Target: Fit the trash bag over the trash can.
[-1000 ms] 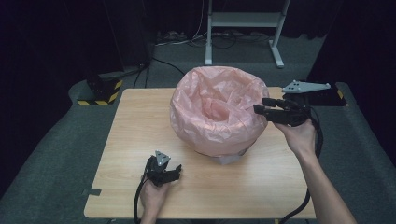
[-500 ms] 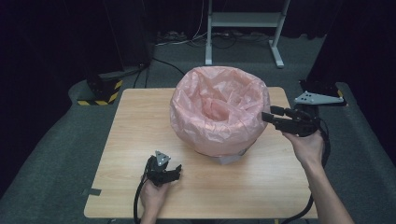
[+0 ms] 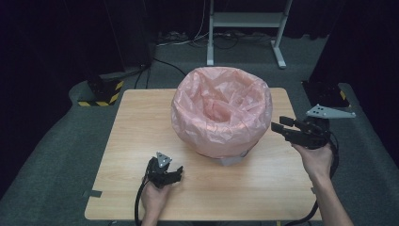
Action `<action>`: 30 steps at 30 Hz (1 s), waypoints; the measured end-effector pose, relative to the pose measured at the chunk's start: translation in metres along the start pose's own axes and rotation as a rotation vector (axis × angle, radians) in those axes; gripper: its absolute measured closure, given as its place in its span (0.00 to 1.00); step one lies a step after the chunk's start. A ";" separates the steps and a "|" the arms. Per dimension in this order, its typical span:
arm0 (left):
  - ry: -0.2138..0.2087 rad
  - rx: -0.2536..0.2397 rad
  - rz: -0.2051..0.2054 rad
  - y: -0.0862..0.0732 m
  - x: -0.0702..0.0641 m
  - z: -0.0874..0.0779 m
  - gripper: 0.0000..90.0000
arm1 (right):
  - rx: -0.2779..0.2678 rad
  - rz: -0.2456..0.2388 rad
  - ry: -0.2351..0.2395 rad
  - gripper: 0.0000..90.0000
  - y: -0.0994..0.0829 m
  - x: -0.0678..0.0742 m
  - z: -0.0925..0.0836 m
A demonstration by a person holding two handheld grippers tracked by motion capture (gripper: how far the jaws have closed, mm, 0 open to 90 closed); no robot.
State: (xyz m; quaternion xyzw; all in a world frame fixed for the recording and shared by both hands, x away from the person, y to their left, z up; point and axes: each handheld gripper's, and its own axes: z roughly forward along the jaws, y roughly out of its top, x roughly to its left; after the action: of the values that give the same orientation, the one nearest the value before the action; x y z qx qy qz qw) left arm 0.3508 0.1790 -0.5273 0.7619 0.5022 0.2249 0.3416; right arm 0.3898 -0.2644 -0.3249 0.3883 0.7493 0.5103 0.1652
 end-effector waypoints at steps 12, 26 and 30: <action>0.000 0.000 0.000 0.000 0.000 0.000 0.28 | 0.010 0.035 0.002 0.57 -0.029 -0.003 0.014; 0.000 0.000 0.001 0.000 0.000 0.000 0.28 | 0.025 0.042 -0.051 0.57 -0.058 -0.004 0.024; -0.001 -0.004 0.000 0.000 0.000 0.000 0.28 | 0.017 0.068 -0.054 0.57 -0.069 -0.008 0.029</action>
State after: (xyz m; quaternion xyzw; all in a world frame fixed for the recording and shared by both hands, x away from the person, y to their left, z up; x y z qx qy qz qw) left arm 0.3508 0.1786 -0.5275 0.7612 0.5018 0.2255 0.3435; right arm 0.3848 -0.2639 -0.4003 0.4287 0.7354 0.4985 0.1645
